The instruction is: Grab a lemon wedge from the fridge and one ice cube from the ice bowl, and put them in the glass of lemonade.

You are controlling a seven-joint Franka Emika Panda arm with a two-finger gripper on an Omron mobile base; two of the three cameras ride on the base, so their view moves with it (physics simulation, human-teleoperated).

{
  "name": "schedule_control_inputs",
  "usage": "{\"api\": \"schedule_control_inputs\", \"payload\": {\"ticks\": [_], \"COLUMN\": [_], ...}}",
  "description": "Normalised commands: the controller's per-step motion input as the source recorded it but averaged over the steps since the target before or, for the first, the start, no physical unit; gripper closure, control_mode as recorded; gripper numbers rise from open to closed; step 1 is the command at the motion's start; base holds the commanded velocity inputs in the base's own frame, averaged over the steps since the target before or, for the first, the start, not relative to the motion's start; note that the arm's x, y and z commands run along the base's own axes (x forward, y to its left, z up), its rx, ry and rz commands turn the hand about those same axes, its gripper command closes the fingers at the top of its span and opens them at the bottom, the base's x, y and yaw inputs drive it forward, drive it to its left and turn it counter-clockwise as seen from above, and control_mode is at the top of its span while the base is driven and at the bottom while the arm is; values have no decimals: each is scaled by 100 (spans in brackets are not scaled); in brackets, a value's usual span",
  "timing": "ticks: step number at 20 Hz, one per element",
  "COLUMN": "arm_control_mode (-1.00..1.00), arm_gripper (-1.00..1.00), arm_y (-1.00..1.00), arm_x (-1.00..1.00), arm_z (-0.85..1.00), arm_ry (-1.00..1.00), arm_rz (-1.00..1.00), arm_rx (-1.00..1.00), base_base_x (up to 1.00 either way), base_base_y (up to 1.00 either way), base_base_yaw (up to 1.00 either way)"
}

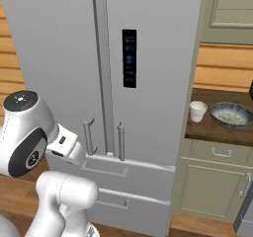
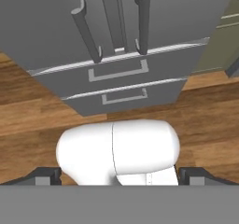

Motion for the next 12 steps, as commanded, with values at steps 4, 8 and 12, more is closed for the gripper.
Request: {"api": "schedule_control_inputs", "payload": {"ticks": [4, 8, 12], "arm_control_mode": [-100, -100, -100], "arm_gripper": [-100, -100, -100], "arm_y": [0, 0, 0], "arm_x": [0, 0, 0], "arm_z": [-1, -4, 0], "arm_ry": [0, 0, 0], "arm_rz": [4, 5, 3], "arm_rx": [0, 0, 0], "base_base_x": [0, 0, 0], "base_base_y": [0, 0, 0], "base_base_yaw": [0, 0, 0]}}
